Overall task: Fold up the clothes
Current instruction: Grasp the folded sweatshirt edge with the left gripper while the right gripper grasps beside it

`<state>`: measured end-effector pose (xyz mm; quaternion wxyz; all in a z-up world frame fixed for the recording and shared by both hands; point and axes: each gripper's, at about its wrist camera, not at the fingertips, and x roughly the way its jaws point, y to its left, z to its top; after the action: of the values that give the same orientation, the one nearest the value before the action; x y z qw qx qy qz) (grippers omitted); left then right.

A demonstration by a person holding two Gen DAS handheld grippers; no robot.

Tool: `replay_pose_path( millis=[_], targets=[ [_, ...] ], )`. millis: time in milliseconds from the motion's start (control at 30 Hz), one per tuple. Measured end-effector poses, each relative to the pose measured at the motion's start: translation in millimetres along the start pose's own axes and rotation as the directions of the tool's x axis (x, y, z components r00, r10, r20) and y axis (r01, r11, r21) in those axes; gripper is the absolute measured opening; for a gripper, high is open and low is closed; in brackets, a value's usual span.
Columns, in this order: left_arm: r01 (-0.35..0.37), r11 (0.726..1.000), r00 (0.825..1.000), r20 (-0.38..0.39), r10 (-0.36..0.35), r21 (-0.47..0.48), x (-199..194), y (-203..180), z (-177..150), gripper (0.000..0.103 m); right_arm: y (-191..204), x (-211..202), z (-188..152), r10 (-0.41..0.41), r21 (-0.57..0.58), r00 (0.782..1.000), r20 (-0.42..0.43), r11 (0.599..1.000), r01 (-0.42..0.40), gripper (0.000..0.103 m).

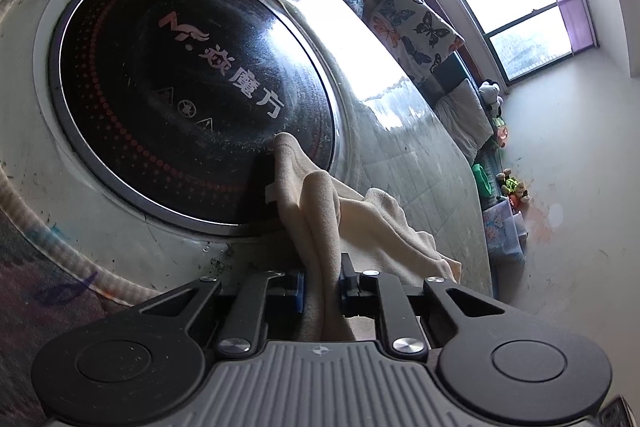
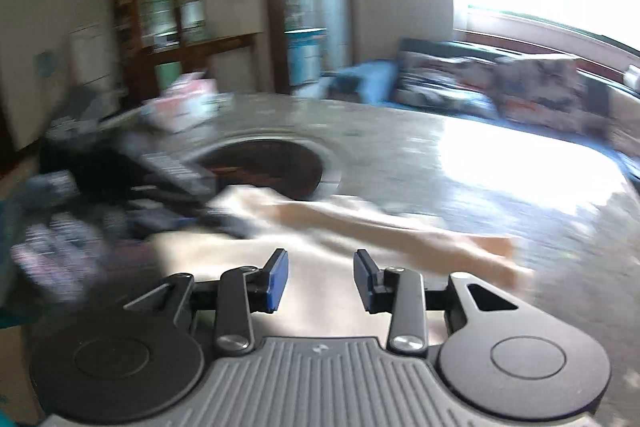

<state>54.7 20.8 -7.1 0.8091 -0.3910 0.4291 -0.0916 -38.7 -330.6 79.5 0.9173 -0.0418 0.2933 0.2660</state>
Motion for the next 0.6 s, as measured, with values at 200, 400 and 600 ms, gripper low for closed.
replay_pose_path(
  millis=[200,400,600],
  targets=[
    [-0.023,0.999,1.000,0.005,0.022,0.033,-0.4,-6.6,-0.9,0.017,-72.2,5.3,-7.4,-0.169,0.166,0.985,-0.026,0.971,0.171,0.048],
    [-0.039,0.997,0.999,0.008,0.039,0.059,-0.5,-9.8,-2.2,0.017,-116.4,24.4,-23.0,-0.160,0.310,0.986,-0.054,0.936,0.169,0.049],
    [-0.052,0.995,0.999,0.011,0.051,0.087,1.6,-12.8,-2.8,0.017,-126.0,17.4,-33.1,-0.102,0.352,0.994,-0.037,0.930,0.109,0.045]
  ],
)
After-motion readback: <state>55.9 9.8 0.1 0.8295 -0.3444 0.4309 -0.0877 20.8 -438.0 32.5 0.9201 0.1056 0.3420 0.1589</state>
